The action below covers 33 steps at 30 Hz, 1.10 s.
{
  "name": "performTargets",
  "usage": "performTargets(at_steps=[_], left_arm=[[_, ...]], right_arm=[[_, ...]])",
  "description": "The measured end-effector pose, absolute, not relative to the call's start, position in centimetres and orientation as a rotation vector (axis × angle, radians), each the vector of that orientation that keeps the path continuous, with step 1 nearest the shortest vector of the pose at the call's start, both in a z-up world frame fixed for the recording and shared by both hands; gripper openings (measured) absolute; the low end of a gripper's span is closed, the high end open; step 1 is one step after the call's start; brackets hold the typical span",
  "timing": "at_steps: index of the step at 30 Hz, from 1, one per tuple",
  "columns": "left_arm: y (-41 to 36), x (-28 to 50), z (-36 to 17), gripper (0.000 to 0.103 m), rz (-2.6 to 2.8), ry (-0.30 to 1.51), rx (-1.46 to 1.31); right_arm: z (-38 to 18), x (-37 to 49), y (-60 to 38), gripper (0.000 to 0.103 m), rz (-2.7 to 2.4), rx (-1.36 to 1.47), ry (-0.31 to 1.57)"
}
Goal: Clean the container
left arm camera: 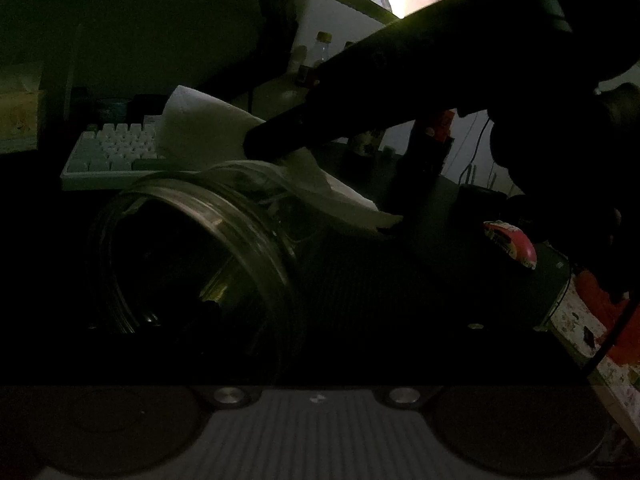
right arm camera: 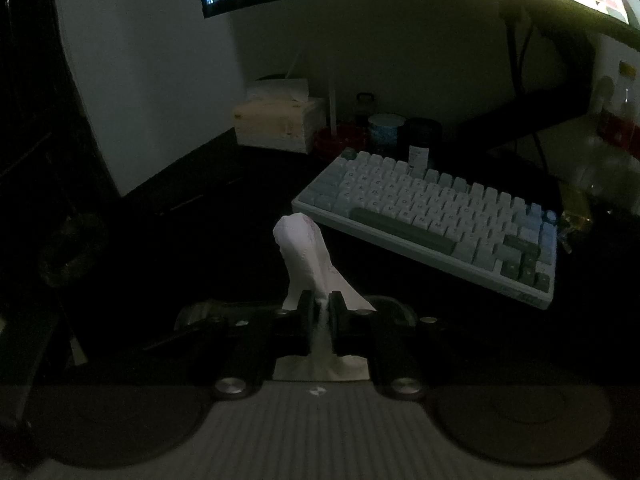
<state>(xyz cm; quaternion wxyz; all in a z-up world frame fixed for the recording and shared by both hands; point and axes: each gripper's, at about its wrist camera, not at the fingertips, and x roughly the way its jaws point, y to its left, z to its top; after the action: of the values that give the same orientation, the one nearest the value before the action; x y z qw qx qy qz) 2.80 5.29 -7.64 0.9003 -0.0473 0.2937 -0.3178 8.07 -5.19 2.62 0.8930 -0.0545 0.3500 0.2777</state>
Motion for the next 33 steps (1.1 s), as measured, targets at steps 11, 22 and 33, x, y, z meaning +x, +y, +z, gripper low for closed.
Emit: performTargets(at_steps=[11,22,33], left_arm=[[5.5,3.0,-7.9,0.103,-0.662,0.606,-0.094],[5.7,2.8,-8.1,0.103,-0.676,0.606,-0.099],[6.3,2.6,-8.3,0.103,-0.665,0.614,-0.124]], right_arm=[[2.6,7.6,-4.3,0.013,0.594,-0.112,0.716],[2.8,7.1,-3.6,0.012,0.687,-0.101,0.734],[2.5,9.7,-6.3,0.011,0.459,-0.131,0.744]])
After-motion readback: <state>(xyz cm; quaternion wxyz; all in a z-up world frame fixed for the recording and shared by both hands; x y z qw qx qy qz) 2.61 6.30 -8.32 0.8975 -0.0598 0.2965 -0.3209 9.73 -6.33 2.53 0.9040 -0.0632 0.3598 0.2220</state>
